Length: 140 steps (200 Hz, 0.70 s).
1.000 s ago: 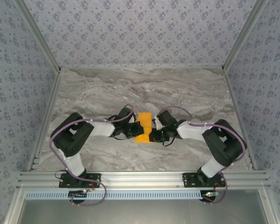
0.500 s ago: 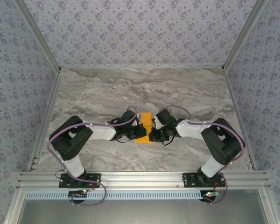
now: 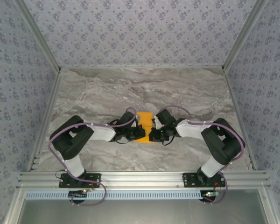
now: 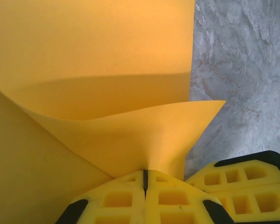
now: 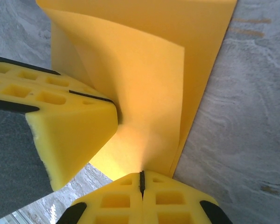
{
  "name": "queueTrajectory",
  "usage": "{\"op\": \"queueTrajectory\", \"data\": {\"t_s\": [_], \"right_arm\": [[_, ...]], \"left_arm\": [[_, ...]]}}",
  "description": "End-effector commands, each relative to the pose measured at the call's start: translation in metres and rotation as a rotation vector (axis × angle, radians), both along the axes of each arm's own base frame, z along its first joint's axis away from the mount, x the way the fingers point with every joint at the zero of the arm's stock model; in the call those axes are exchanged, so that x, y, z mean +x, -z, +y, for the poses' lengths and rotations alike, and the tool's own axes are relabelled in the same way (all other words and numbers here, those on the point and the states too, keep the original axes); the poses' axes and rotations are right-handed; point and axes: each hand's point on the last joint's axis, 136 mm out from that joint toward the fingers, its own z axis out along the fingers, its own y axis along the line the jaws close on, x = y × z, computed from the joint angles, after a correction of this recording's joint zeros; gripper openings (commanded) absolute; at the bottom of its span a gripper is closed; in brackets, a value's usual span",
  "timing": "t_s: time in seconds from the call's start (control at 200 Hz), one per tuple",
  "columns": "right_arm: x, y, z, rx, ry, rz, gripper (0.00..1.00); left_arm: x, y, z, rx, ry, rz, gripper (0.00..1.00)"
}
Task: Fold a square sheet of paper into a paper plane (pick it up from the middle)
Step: Fold the triangle a second time at the center of the table.
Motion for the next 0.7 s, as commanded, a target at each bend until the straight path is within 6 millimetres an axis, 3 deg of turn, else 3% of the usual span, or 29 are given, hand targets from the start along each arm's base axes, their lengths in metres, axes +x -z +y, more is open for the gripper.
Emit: {"op": "queueTrajectory", "data": {"t_s": [0.0,0.17,0.285,0.515,0.695], "right_arm": [[-0.038,0.050,-0.053,-0.263,0.011,0.133,0.00],[-0.040,0.052,-0.055,-0.270,0.017,0.136,0.00],[-0.041,0.052,-0.056,-0.273,0.018,0.138,0.00],[-0.040,0.051,-0.055,-0.272,0.021,0.133,0.00],[-0.042,0.052,-0.057,-0.275,0.025,0.139,0.00]], "left_arm": [[0.027,0.018,0.037,0.124,-0.103,-0.025,0.03],[0.052,0.016,0.065,0.142,-0.161,-0.040,0.03],[0.063,0.007,0.072,0.121,-0.170,-0.061,0.03],[0.055,-0.042,0.044,-0.018,-0.092,-0.165,0.04],[0.038,-0.046,0.017,-0.041,-0.023,-0.180,0.04]]}}
